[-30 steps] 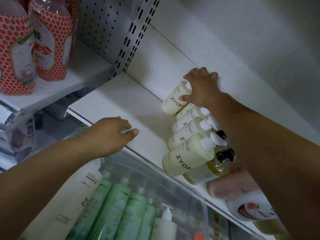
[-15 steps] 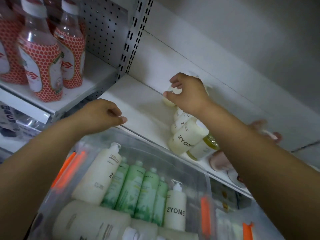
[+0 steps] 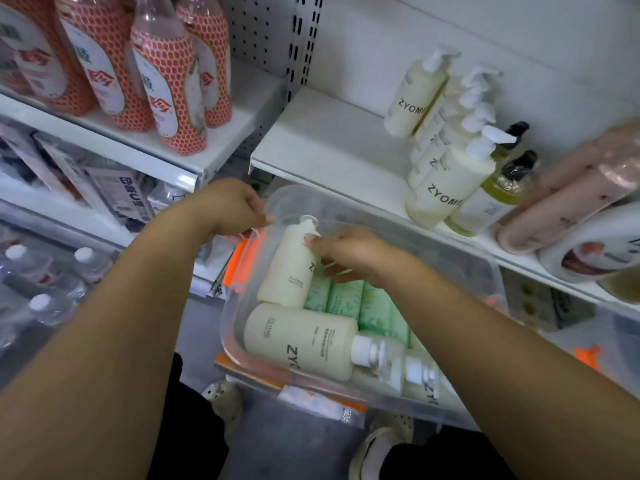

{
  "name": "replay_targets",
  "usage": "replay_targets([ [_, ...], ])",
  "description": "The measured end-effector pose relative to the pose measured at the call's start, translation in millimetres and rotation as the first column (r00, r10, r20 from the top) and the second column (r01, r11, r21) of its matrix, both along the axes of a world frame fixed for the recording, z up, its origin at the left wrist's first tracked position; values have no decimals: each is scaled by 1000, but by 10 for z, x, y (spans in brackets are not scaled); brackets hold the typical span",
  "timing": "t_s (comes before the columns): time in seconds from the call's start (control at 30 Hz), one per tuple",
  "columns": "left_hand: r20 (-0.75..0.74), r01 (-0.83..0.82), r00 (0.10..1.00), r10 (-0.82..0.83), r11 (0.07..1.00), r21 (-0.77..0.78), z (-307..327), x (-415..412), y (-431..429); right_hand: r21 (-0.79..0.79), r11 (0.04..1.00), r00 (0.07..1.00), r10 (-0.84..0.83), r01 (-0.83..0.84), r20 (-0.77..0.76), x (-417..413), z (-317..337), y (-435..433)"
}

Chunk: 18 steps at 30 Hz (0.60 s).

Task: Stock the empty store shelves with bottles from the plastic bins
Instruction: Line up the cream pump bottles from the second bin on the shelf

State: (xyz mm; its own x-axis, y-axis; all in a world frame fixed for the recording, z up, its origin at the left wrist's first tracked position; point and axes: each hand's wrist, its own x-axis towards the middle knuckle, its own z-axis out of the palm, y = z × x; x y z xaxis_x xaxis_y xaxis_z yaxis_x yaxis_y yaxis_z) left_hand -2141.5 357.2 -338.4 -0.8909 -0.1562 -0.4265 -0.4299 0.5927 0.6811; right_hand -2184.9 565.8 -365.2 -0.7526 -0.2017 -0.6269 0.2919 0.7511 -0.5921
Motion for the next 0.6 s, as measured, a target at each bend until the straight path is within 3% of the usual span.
replay_targets([
  [0.27,13,40,999,-40,999,-19,-70,-91,-49,-244,932,925,-178,268,336,-107,-208,-189],
  [0.6,61,68,996,-66,997,-27,-12,-174,-68,-334,876,896,-206,348,395,-65,-278,-200],
])
